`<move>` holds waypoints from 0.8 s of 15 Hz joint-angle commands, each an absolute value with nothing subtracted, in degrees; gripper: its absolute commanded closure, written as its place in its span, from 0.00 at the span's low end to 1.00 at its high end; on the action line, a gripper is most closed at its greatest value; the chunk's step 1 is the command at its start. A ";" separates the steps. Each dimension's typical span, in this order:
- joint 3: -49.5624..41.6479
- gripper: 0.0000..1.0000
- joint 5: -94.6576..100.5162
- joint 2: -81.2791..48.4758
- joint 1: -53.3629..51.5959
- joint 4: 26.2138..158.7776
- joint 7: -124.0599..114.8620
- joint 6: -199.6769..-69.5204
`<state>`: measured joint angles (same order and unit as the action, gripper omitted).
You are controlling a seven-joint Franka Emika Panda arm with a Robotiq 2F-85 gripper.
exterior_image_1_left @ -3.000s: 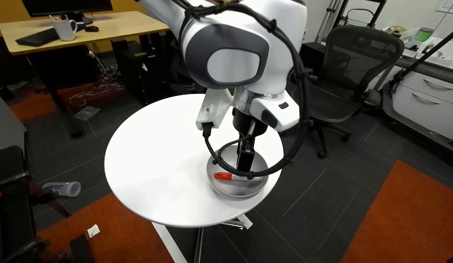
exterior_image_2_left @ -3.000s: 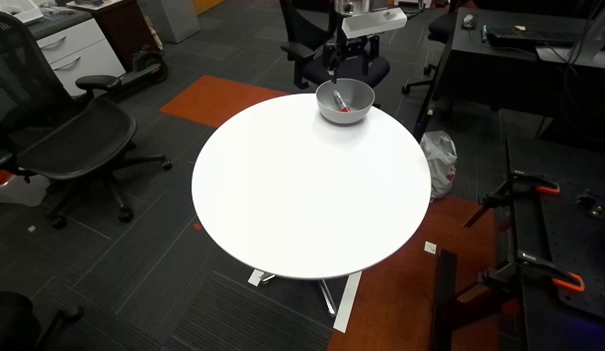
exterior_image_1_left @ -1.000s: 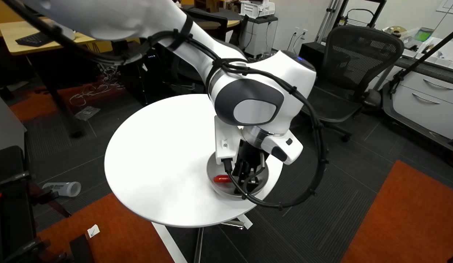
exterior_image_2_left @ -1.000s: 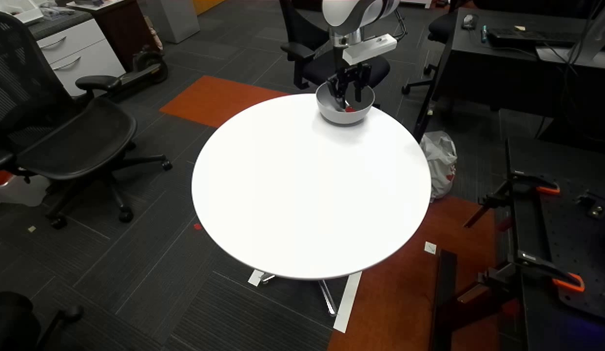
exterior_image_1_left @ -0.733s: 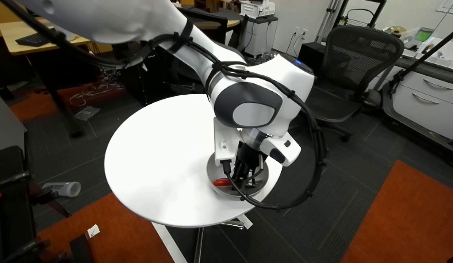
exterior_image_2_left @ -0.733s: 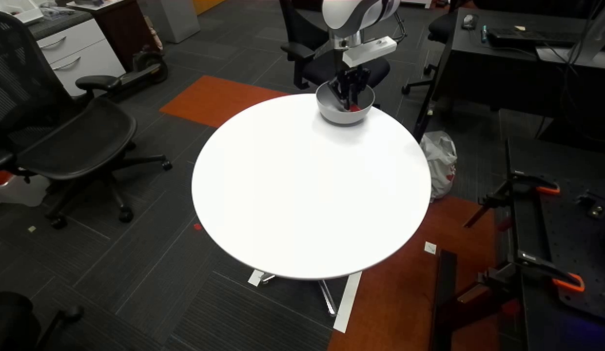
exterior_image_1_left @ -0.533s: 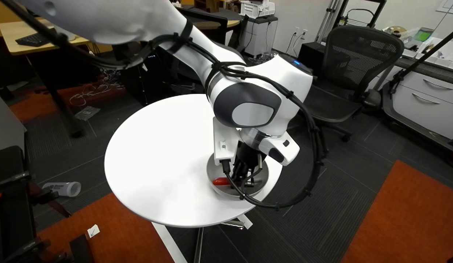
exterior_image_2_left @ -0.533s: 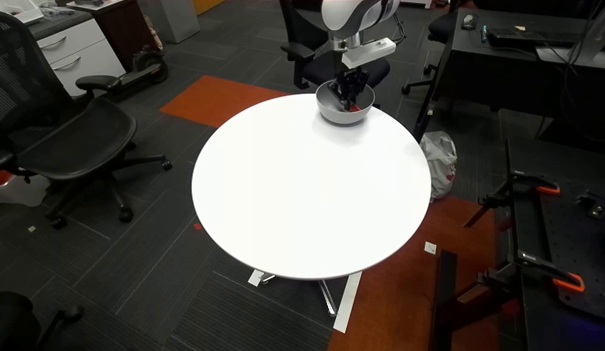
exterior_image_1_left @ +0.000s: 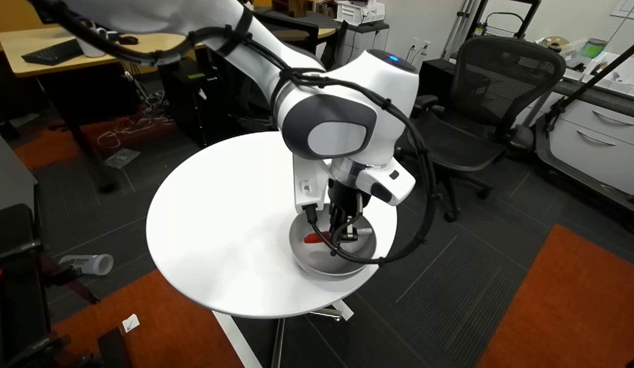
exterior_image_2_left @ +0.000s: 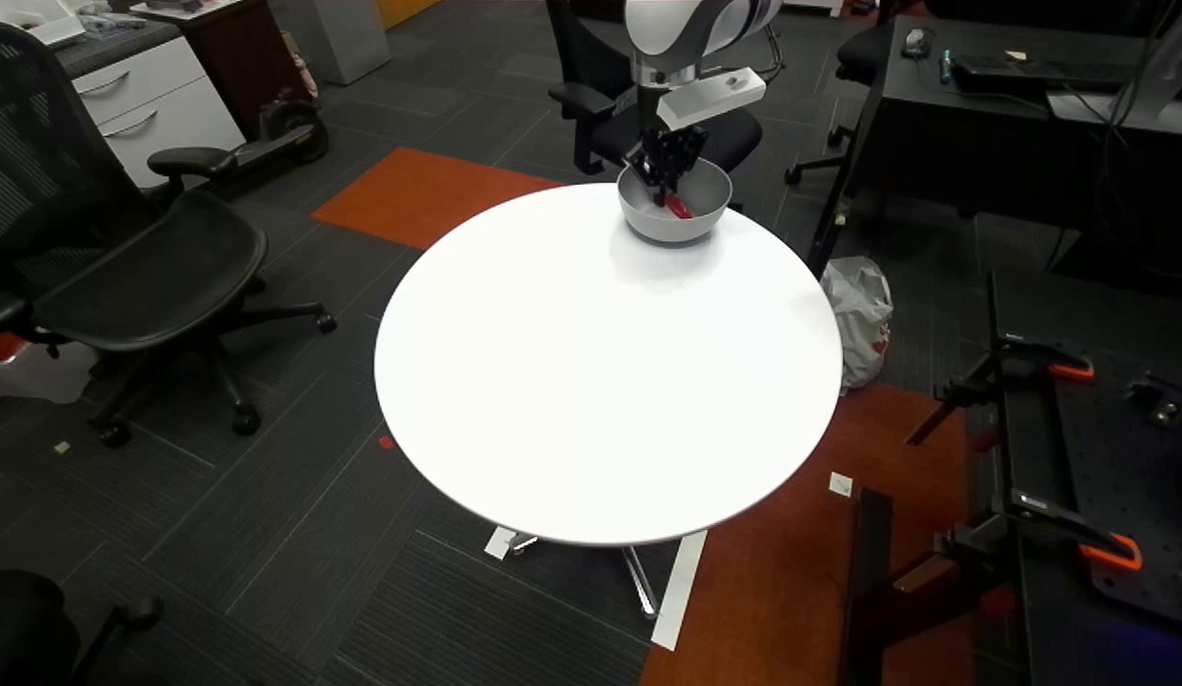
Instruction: Remove the red marker from the grey bowl and place it on the table
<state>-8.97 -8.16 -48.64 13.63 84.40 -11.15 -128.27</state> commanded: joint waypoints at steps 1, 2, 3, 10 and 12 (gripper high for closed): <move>-10.38 0.95 -7.30 -40.66 11.21 93.30 -13.48 -133.79; -10.56 0.95 -7.16 -39.23 10.91 94.69 -13.49 -135.22; -10.87 0.95 -6.93 -37.93 10.44 96.07 -13.73 -136.87; -11.95 0.95 -2.81 -30.48 6.82 104.14 -14.50 -139.31; -11.61 0.95 -1.55 -29.64 5.77 105.49 -15.21 -138.03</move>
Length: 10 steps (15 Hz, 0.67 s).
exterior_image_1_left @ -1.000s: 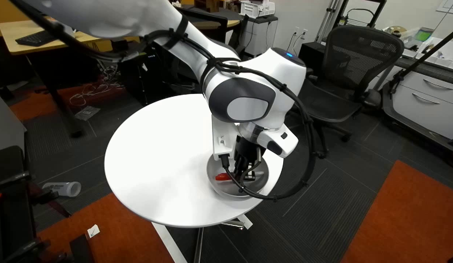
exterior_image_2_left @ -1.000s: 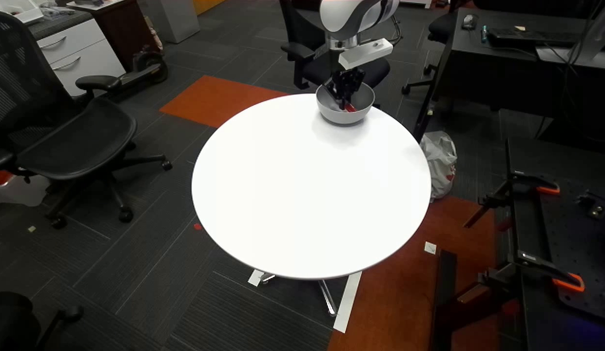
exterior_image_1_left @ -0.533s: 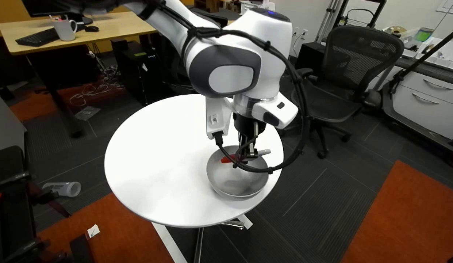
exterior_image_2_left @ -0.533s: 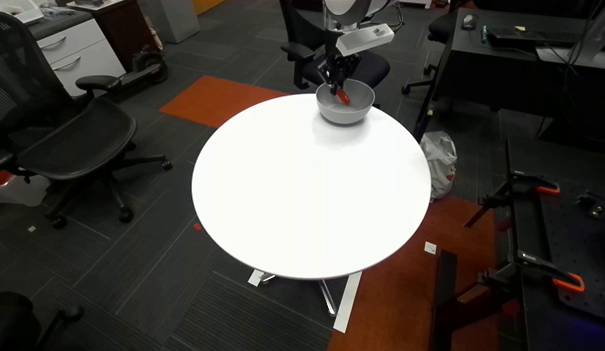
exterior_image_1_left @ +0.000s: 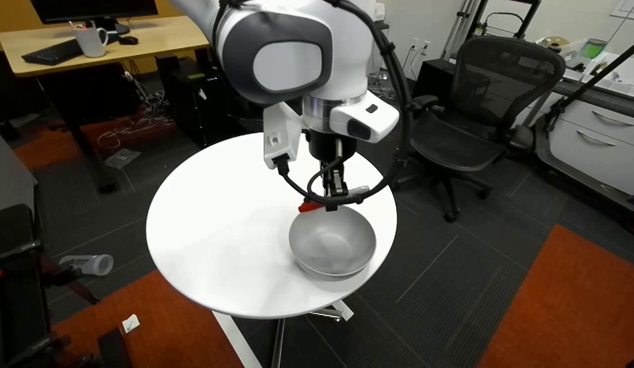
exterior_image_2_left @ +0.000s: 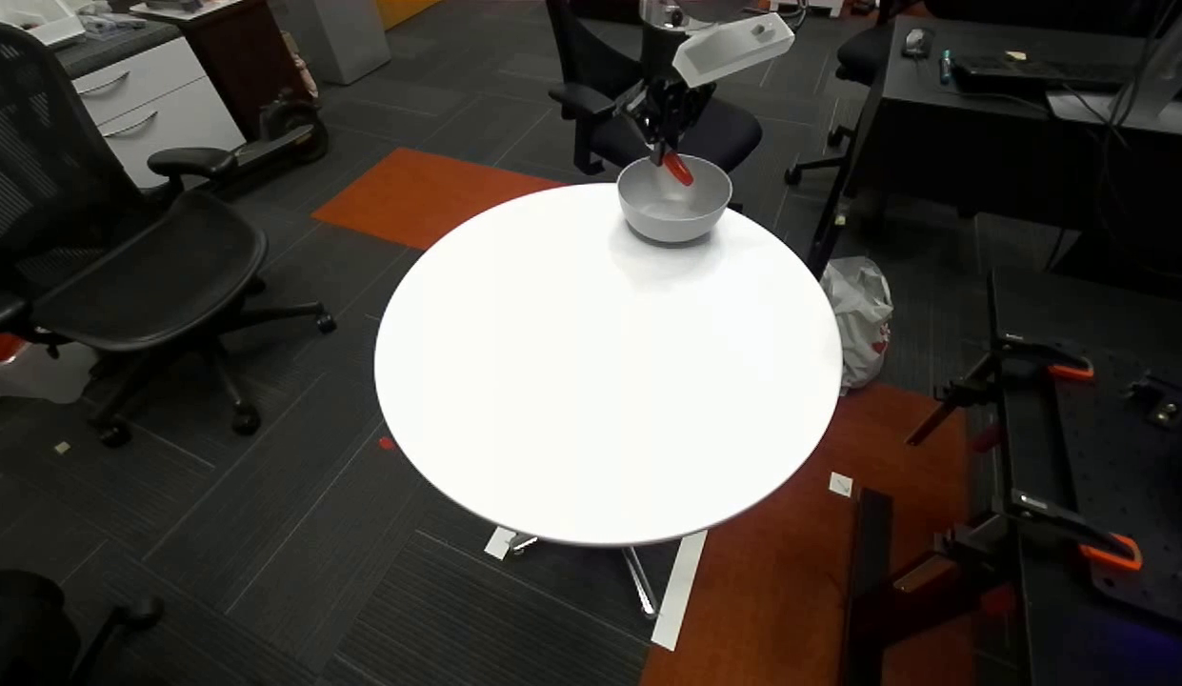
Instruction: Remove the red marker from the grey bowl and place it on the table
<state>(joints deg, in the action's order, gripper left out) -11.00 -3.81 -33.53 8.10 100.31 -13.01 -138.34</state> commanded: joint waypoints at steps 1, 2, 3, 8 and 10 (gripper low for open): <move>-11.43 0.95 -0.79 -29.49 5.06 106.23 -15.46 -137.70; -11.58 0.95 0.31 -29.40 4.05 107.11 -16.13 -137.92; -11.67 0.95 1.29 -29.32 3.18 107.91 -16.35 -137.78; -11.07 0.95 5.67 -30.87 -0.57 110.07 -18.02 -136.69; -10.54 0.95 5.84 -30.72 -1.35 111.29 -17.67 -136.29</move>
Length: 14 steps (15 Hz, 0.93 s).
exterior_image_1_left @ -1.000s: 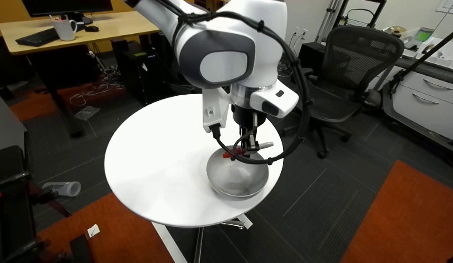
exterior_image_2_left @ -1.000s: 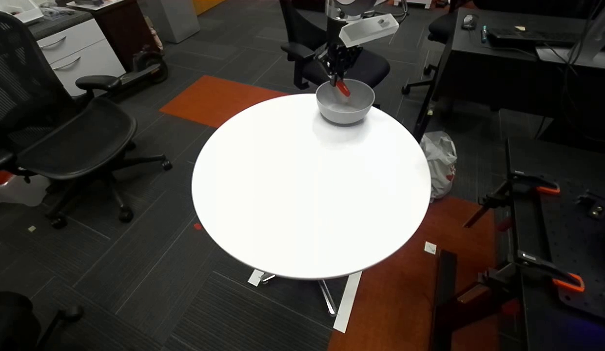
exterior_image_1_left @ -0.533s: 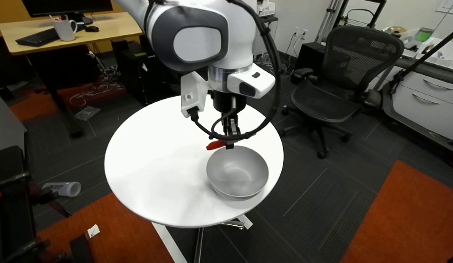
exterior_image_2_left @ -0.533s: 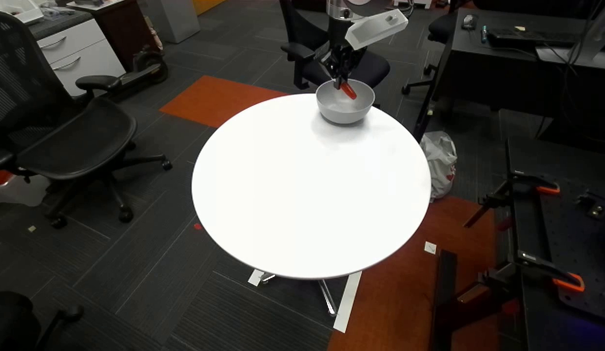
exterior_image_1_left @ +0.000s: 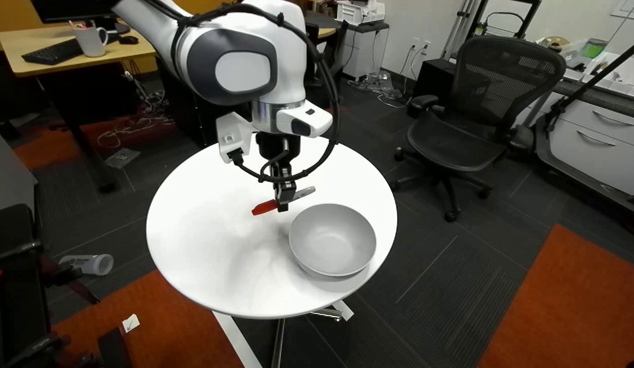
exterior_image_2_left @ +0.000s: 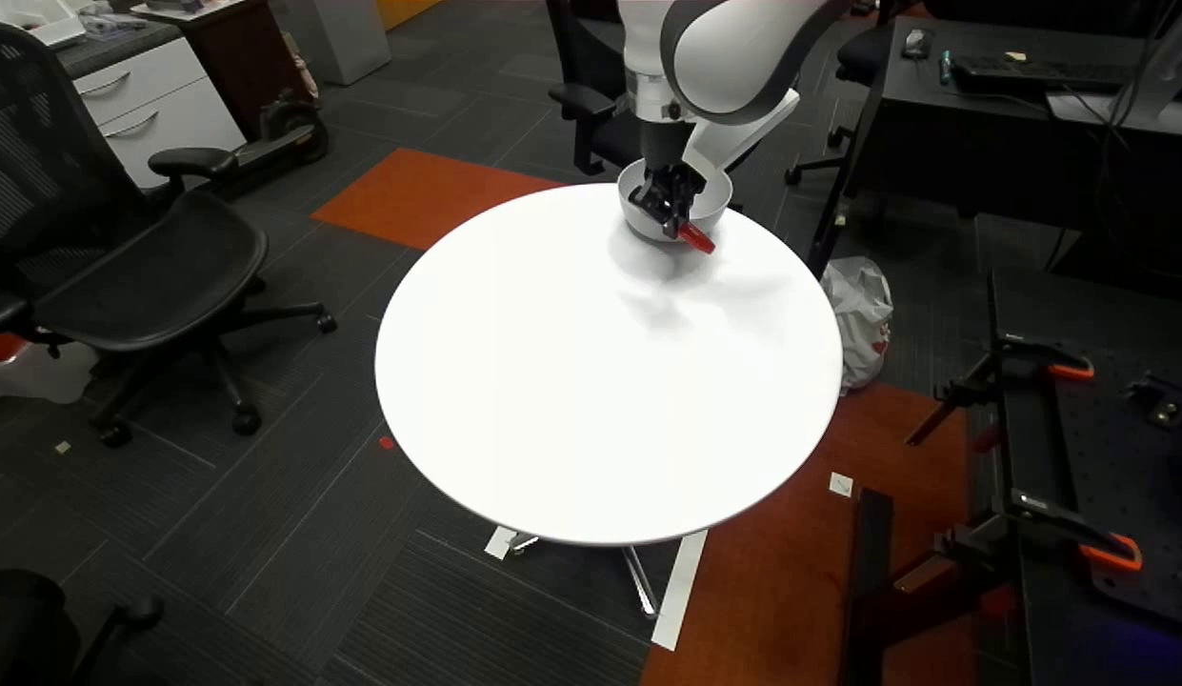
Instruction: Remove the red marker from the grey bowl and place it on the table
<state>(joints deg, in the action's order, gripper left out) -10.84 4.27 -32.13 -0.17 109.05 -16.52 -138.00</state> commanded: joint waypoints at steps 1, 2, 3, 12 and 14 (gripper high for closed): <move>-10.40 0.95 5.84 -30.83 -1.59 111.74 -17.36 -136.10; -10.20 0.95 5.69 -30.70 -1.76 112.10 -17.12 -135.46; -10.00 0.95 5.51 -30.72 -1.80 112.11 -16.82 -134.22; -9.48 0.42 5.68 -31.48 -1.63 110.81 -16.90 -126.37; -9.45 0.27 5.70 -31.52 -1.64 110.59 -16.95 -125.68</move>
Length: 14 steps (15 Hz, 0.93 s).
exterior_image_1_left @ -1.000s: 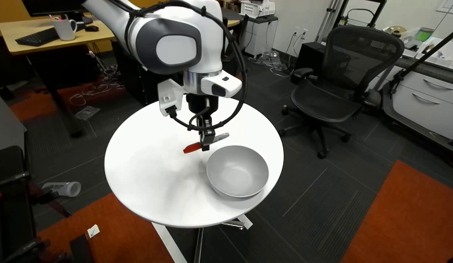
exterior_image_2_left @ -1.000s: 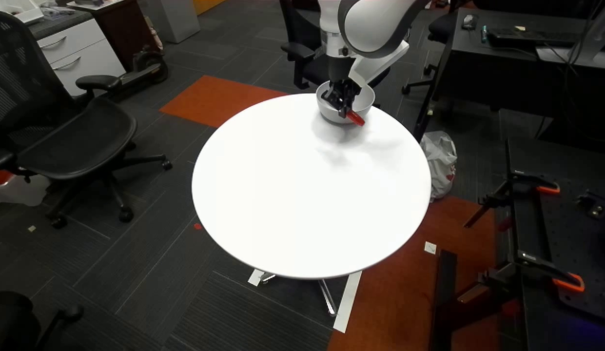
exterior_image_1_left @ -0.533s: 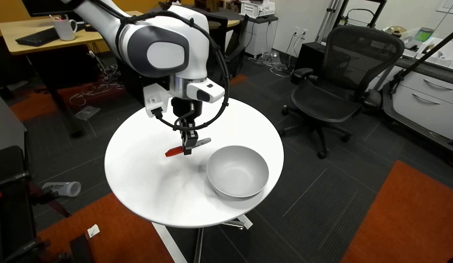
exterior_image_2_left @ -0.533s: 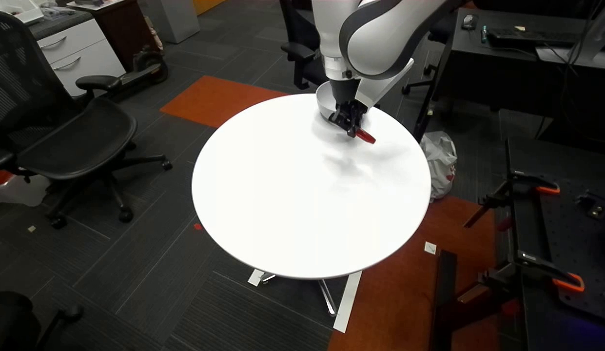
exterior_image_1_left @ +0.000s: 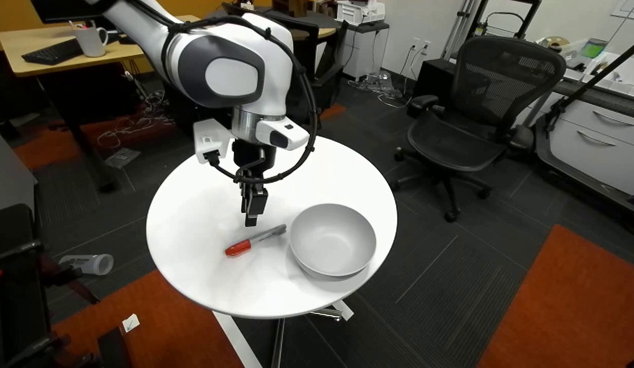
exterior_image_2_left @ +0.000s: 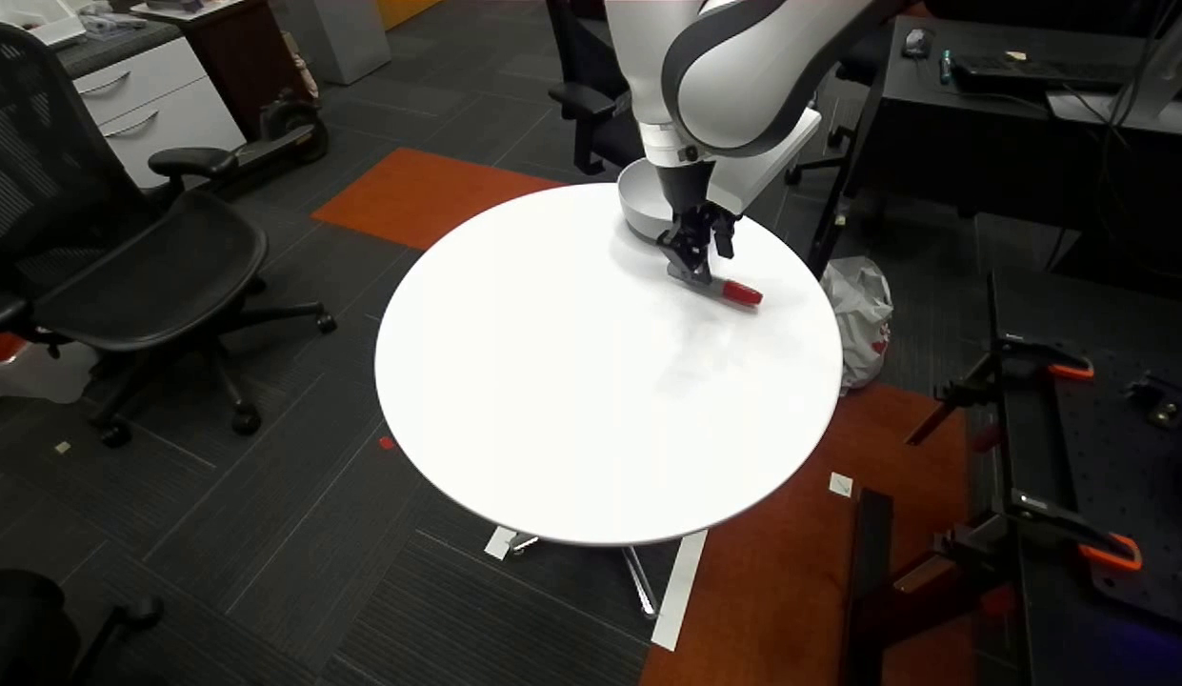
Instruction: Remove the red marker from the grey bowl and place it on the table
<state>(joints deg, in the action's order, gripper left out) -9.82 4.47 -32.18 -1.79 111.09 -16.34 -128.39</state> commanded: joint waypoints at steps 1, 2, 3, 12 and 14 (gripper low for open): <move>-9.44 0.20 5.73 -31.51 -1.64 110.53 -16.96 -125.43; -9.44 0.12 5.77 -31.50 -1.66 110.43 -17.01 -125.13; -9.43 0.05 5.77 -31.48 -1.64 110.39 -16.97 -124.97; -9.09 0.00 4.99 -32.16 -1.07 110.65 -16.64 -126.96; -9.09 0.00 5.00 -32.16 -1.07 110.64 -16.64 -126.96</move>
